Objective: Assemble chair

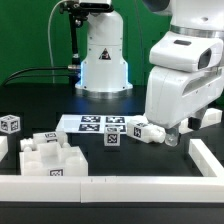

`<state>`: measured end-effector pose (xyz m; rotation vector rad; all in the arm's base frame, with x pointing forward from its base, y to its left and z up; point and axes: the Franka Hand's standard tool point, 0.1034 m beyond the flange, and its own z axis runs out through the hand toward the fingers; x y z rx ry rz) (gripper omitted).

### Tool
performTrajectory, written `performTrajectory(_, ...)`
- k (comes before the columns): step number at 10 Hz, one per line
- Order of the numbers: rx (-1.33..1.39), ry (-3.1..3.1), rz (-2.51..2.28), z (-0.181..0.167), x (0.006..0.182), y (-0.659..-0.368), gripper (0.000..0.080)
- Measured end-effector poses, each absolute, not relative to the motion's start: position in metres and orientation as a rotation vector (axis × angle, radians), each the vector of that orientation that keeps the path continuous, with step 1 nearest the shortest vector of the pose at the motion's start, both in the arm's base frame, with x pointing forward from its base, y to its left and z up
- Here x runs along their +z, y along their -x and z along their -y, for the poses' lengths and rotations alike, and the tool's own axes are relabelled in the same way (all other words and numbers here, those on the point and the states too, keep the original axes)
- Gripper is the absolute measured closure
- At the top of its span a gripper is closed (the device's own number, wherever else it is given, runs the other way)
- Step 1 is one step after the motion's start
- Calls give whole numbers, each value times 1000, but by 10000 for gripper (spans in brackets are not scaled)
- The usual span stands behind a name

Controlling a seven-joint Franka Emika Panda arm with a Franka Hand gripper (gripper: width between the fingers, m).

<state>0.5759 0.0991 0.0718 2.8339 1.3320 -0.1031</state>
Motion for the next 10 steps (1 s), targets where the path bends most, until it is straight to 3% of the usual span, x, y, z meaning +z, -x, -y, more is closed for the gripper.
performTrajectory(4,-101,-2839,-1325,-94,72,-577,150)
performTrajectory(7,-121,-2871,-1270,-21,83,-581,150)
performTrajectory(10,-125,-2867,-1282,-16,84,-583,150)
